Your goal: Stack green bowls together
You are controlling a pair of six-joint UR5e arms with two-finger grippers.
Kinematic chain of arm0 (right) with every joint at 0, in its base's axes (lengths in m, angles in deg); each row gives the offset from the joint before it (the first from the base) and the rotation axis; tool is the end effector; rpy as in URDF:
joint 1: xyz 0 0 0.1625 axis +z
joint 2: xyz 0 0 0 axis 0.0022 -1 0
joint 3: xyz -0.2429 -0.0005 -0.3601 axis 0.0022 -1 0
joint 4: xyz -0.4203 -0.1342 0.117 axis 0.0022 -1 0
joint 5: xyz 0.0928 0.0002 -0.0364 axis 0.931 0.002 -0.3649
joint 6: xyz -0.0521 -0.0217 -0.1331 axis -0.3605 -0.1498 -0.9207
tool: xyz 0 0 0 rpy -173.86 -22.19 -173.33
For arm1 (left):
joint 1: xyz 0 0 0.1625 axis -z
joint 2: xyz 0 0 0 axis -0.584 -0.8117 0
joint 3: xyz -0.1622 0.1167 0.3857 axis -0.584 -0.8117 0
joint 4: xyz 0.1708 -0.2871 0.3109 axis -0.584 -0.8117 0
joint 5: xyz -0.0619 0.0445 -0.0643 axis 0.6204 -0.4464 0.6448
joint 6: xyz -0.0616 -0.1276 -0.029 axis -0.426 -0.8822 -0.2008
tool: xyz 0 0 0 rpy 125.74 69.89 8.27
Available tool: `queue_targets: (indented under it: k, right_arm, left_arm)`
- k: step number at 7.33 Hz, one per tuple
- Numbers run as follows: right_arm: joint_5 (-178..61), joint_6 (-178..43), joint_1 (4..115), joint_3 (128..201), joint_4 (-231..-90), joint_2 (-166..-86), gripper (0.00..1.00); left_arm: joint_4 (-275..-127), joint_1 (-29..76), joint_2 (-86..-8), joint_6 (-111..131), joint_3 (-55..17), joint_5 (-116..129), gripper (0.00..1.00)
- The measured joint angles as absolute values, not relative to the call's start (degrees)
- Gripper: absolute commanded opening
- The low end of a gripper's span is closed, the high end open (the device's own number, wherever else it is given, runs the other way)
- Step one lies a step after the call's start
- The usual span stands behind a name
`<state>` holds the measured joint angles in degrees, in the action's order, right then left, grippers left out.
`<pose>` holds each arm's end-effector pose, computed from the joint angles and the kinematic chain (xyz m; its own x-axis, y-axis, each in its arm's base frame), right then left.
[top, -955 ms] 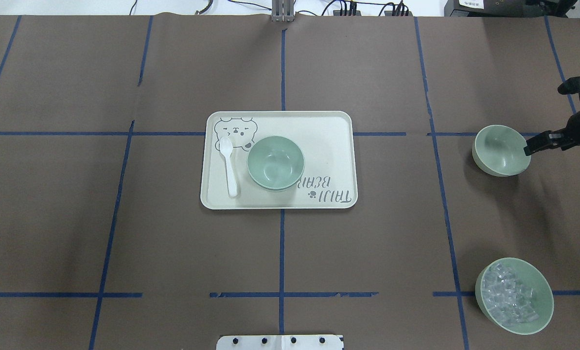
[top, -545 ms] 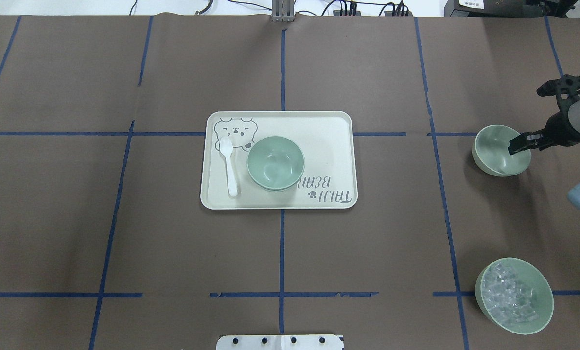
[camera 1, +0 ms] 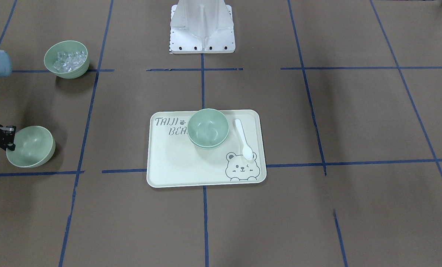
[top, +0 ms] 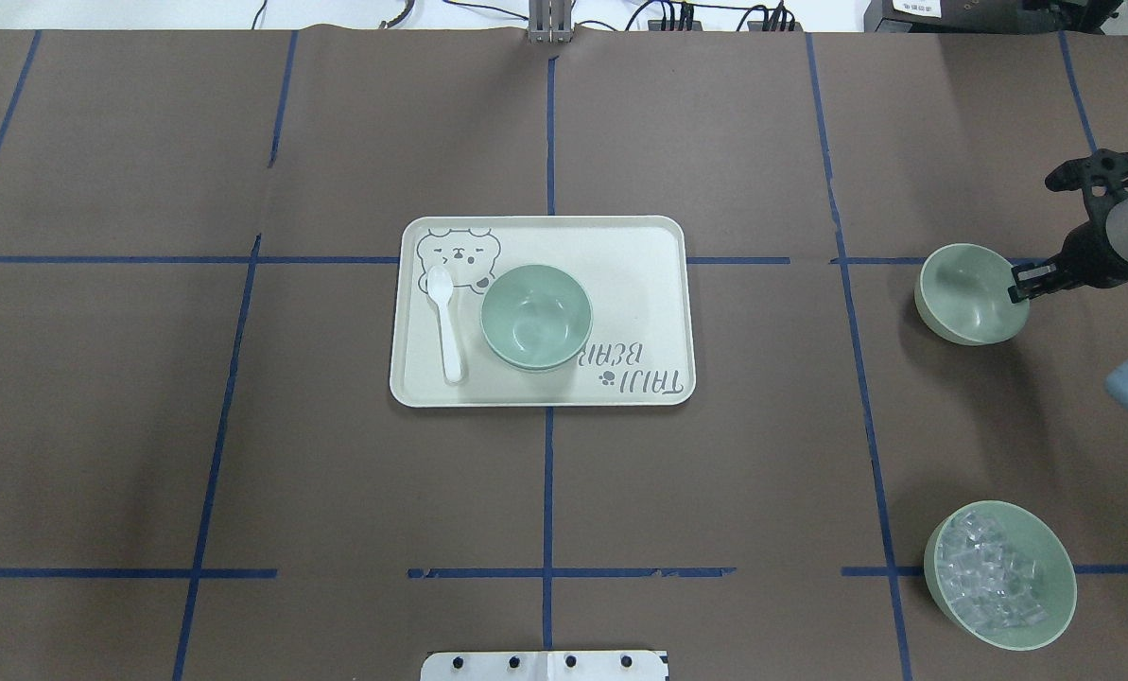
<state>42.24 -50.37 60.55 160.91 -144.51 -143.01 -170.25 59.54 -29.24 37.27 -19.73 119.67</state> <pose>-0.2510 -0.5554 0.6276 0.7144 -0.1452 0.6845 0.0252 0.9829 0.1822 -0.0815 -0.5425 0.6737 0.7073 0.1435 -0.6922 -0.0646 0.9882 0.1388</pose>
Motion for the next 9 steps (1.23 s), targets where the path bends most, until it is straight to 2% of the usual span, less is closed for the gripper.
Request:
queue_targets:
  k: [3,7,9]
  right_arm:
    - [44.6,-44.5,60.1,167.7,-149.3,-139.3,0.00]
    - [43.6,-27.1,50.8,173.5,-165.6,-120.5,0.00]
    - [36.9,-21.5,42.8,173.7,-172.9,-111.7,0.00]
  left_arm:
    - [-170.1,59.5,-29.0,37.3,-20.2,119.7,1.00]
    - [-169.8,59.5,-28.3,37.0,-20.2,119.7,1.00]
    - [-169.9,59.5,-28.4,36.9,-20.6,121.1,1.00]
